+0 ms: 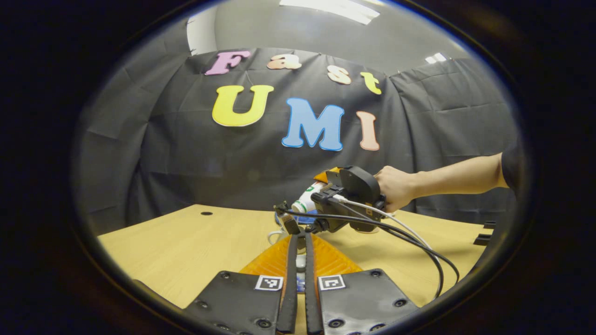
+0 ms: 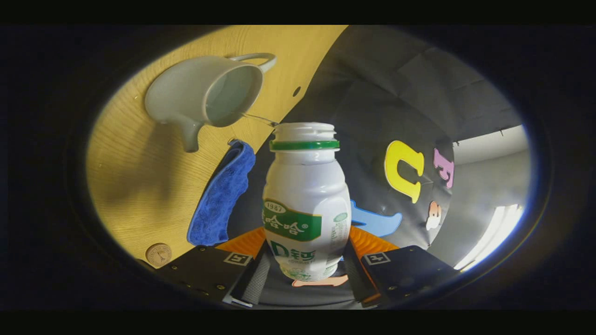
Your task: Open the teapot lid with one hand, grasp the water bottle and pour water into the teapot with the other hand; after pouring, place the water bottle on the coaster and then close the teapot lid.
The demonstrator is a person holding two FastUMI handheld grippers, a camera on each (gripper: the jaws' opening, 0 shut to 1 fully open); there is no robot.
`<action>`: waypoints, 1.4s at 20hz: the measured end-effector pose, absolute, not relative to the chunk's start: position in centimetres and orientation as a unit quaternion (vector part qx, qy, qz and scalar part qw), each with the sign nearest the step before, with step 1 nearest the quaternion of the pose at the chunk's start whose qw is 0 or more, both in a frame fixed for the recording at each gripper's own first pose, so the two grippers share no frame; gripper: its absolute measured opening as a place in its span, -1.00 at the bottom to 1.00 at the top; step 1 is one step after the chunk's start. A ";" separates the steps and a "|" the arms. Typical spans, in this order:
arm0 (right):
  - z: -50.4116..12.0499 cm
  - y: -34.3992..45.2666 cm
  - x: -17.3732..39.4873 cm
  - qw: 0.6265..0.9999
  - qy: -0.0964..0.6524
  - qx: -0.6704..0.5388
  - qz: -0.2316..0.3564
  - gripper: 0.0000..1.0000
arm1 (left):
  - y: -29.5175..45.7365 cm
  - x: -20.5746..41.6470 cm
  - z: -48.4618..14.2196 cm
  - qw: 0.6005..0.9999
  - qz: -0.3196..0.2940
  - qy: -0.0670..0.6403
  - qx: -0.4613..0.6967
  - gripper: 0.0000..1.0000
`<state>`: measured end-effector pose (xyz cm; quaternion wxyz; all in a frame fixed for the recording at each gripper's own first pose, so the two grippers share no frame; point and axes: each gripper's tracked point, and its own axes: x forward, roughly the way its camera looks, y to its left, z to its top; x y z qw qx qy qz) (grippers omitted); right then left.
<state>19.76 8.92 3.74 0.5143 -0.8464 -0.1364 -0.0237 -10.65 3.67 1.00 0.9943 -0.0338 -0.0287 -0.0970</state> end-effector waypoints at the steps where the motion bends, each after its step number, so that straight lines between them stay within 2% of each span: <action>1: 3.8 8.9 19.7 0.511 -0.137 -0.848 -0.023 0.44 | 3.6 -10.6 1.0 0.994 -0.098 -0.029 -0.034 -0.73; 15: 1.7 9.3 19.6 0.505 -0.129 -0.853 0.004 0.44 | 3.9 -10.7 1.3 0.994 -0.096 -0.032 -0.036 -0.73; 16: 1.5 9.4 19.7 0.505 -0.128 -0.853 0.006 0.43 | 4.0 -10.7 1.3 0.994 -0.096 -0.032 -0.036 -0.65; 20: 0.8 9.1 19.6 0.511 -0.121 -0.851 0.009 0.44 | 4.0 -10.7 1.4 0.994 -0.095 -0.033 -0.035 -0.73; 21: 0.7 9.0 19.6 0.516 -0.120 -0.848 0.011 0.44 | 4.1 -10.8 1.4 0.994 -0.094 -0.033 -0.034 -0.81; 24: -0.1 8.6 19.5 0.546 -0.104 -0.831 0.024 0.44 | 4.1 -10.8 1.3 0.994 -0.093 -0.032 -0.036 -0.65; 25: -0.4 8.4 19.4 0.562 -0.095 -0.821 0.029 0.44 | 4.1 -10.8 1.3 0.994 -0.093 -0.032 -0.037 -0.73; 28: -1.4 7.6 19.4 0.628 -0.062 -0.774 0.039 0.45 | 4.0 -10.7 1.3 0.994 -0.094 -0.031 -0.040 -0.73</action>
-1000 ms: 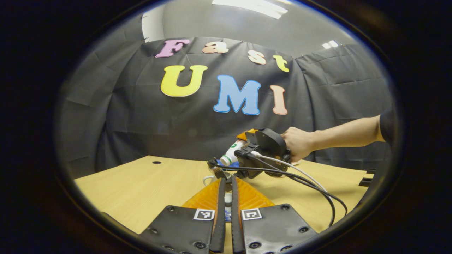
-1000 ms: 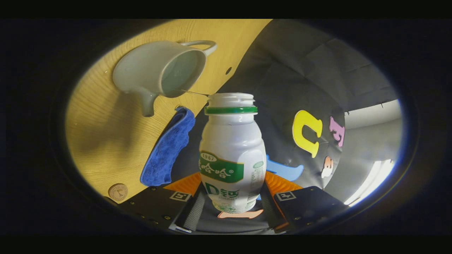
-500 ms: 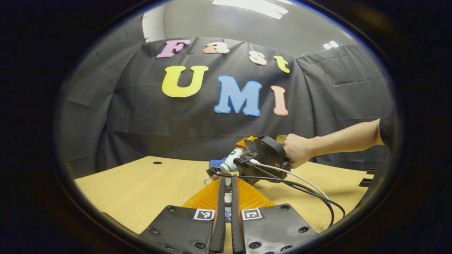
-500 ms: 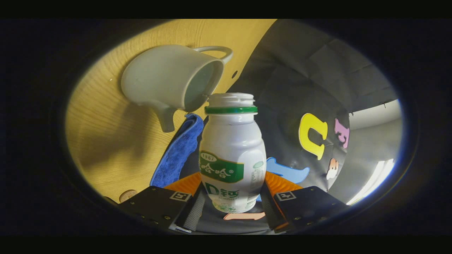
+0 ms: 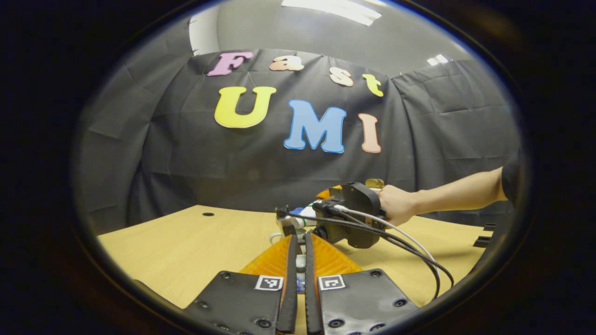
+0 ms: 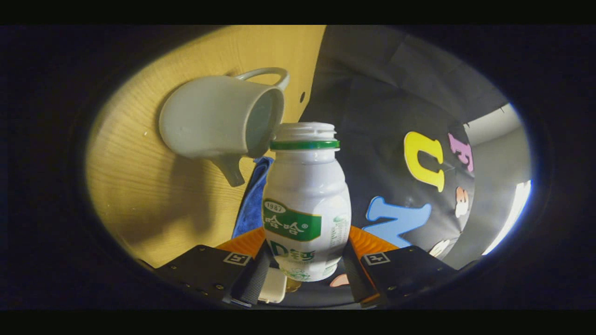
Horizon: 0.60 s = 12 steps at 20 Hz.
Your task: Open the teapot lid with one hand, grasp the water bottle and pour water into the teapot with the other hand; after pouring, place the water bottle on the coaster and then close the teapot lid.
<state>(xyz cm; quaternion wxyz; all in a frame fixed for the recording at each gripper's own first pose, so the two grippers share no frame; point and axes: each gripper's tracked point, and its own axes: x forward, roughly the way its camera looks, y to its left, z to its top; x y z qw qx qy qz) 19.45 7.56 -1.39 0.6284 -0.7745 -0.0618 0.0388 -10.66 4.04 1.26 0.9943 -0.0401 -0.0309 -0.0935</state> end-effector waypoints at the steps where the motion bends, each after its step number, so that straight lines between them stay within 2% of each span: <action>1: -1.7 7.3 19.4 0.655 -0.051 -0.753 0.043 0.44 | 4.0 -10.7 1.2 0.994 -0.094 -0.031 -0.040 -0.73; 7: -2.2 6.8 18.4 0.853 -0.002 -0.516 0.081 0.45 | 4.7 -9.3 2.1 0.993 -0.093 -0.037 -0.058 -0.72; 8: -1.9 6.6 18.1 0.879 0.003 -0.469 0.085 0.45 | 4.8 -8.7 2.6 0.993 -0.094 -0.040 -0.062 -0.65; 9: -1.6 6.2 17.8 0.900 0.009 -0.427 0.086 0.45 | 4.8 -7.9 3.0 0.992 -0.098 -0.042 -0.065 -0.73; 11: -1.3 5.6 16.5 0.933 0.026 -0.347 0.093 0.45 | 4.2 -6.3 3.9 0.990 -0.117 -0.046 -0.067 -0.72; 12: -1.5 5.1 15.8 0.948 0.038 -0.299 0.100 0.44 | 4.0 -5.3 4.2 0.989 -0.124 -0.045 -0.070 -0.64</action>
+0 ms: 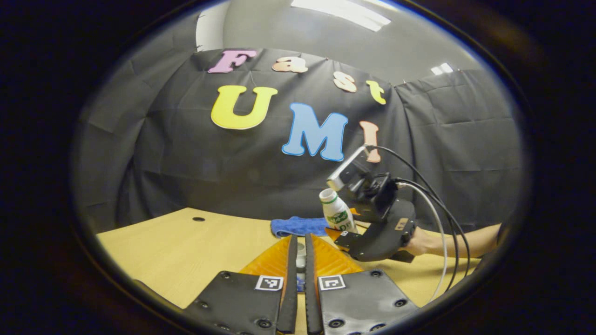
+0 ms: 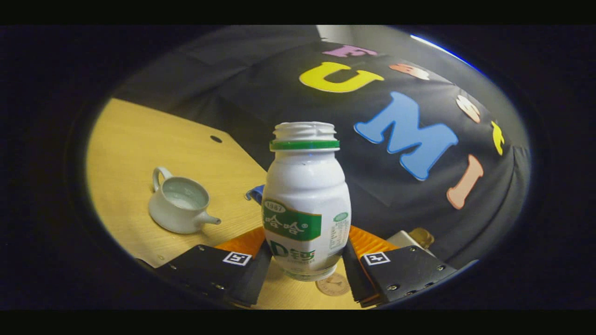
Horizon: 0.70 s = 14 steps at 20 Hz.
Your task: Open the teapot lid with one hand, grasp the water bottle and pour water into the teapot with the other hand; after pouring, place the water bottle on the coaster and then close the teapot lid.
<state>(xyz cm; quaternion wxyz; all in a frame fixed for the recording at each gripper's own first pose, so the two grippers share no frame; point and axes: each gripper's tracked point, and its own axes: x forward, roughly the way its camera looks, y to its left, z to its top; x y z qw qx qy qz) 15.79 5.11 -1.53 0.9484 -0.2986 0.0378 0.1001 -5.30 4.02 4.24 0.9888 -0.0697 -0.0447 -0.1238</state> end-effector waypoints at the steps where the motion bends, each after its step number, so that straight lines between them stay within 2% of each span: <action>1: -1.5 4.6 15.4 0.960 0.048 -0.253 0.106 0.44 | 3.8 -4.1 4.2 0.988 -0.129 -0.040 -0.074 -0.72; 4: -0.7 3.1 14.2 0.982 0.069 -0.130 0.122 0.44 | 3.2 -0.5 5.1 0.988 -0.135 -0.031 -0.071 -0.72; 5: -0.3 2.4 14.1 0.984 0.069 -0.107 0.122 0.44 | 3.0 0.7 5.2 0.988 -0.135 -0.029 -0.068 -0.65; 6: 0.0 1.6 14.0 0.987 0.065 -0.091 0.118 0.44 | 2.8 1.9 5.3 0.988 -0.134 -0.028 -0.065 -0.72; 9: 0.7 -1.1 13.8 0.991 0.058 -0.061 0.106 0.43 | 2.0 5.2 4.8 0.989 -0.135 -0.017 -0.064 -0.73; 10: 0.8 -1.7 13.8 0.991 0.056 -0.054 0.105 0.44 | 1.8 6.3 4.5 0.989 -0.134 -0.016 -0.057 -0.65; 11: 0.7 -2.4 13.8 0.992 0.059 -0.048 0.101 0.44 | 1.8 7.3 4.3 0.991 -0.125 -0.017 -0.047 -0.72; 12: 0.8 -3.0 13.8 0.992 0.061 -0.039 0.098 0.44 | 2.0 8.5 3.9 0.992 -0.117 -0.015 -0.033 -0.65; 14: 0.8 -3.6 13.9 0.993 0.065 -0.013 0.099 0.44 | 1.6 10.6 2.7 0.994 -0.110 -0.005 -0.015 -0.72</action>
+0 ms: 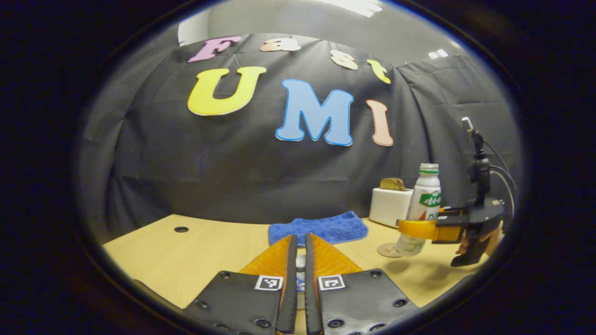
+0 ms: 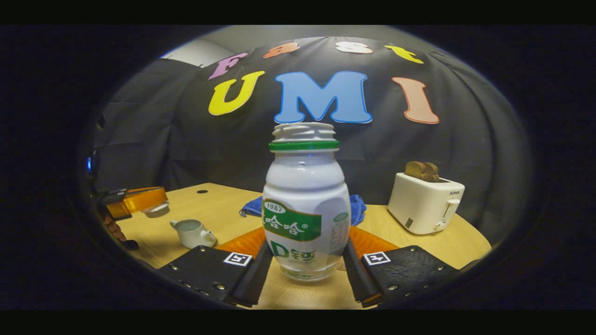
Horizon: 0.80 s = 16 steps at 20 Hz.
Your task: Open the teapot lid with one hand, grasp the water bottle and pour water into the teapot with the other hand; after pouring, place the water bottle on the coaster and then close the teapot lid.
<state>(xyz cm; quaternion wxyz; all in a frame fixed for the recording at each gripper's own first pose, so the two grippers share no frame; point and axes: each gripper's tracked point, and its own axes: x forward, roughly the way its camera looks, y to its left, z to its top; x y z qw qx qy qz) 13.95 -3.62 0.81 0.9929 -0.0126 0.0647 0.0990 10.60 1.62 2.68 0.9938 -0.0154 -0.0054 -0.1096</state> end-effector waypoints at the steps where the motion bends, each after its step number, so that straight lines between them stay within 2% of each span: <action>1: 0.8 -3.9 14.0 0.993 0.067 -0.007 0.097 0.43 | 1.3 11.4 2.0 0.994 -0.112 0.000 -0.015 -0.65; 5: 1.0 -5.1 14.2 0.995 0.061 -0.009 0.081 0.44 | 0.6 12.8 0.4 0.994 -0.110 0.013 0.005 -0.65; 7: 0.8 -5.1 14.3 0.995 0.064 -0.004 0.081 0.43 | 0.9 13.4 0.1 0.994 -0.108 0.016 0.012 -0.72; 8: 0.8 -5.1 14.4 0.995 0.066 -0.005 0.081 0.44 | 1.0 13.7 -0.3 0.994 -0.108 0.020 0.012 -0.65; 15: 0.2 -5.1 14.5 0.994 0.073 -0.008 0.079 0.44 | 0.9 14.0 -2.2 0.993 -0.112 0.042 -0.001 -0.64; 16: 0.1 -5.1 14.5 0.994 0.074 -0.008 0.079 0.44 | 1.0 14.1 -2.5 0.993 -0.111 0.044 -0.001 -0.72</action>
